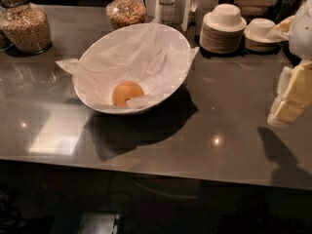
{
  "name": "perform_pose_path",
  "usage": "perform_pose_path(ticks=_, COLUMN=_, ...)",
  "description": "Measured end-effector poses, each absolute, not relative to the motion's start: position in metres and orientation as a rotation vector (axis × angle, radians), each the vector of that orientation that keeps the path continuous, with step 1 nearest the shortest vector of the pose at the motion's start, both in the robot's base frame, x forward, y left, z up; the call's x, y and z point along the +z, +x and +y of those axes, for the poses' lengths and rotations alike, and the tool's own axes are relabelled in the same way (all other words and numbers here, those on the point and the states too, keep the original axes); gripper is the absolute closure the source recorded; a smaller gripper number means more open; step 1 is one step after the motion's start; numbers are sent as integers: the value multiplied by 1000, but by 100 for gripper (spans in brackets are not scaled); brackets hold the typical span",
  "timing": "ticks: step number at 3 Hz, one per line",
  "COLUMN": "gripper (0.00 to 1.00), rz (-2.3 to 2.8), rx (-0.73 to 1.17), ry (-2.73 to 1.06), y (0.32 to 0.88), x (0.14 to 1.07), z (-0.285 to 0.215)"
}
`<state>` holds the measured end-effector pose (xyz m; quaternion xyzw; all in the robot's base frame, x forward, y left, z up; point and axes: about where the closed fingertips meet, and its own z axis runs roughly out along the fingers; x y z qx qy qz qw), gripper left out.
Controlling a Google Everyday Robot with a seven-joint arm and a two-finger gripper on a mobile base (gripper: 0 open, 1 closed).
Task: Pick orange from white bowl
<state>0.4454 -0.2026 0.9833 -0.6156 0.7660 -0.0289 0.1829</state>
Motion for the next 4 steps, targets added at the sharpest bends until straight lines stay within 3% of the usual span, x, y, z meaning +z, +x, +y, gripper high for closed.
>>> perform_pose_path(ticks=2, gripper=0, rz=1879, rx=156, ry=-1998, y=502, x=967, z=-73)
perform_pose_path(ticks=4, gripper=0, rz=1843, rx=317, ry=-2084, y=577, x=924, z=19)
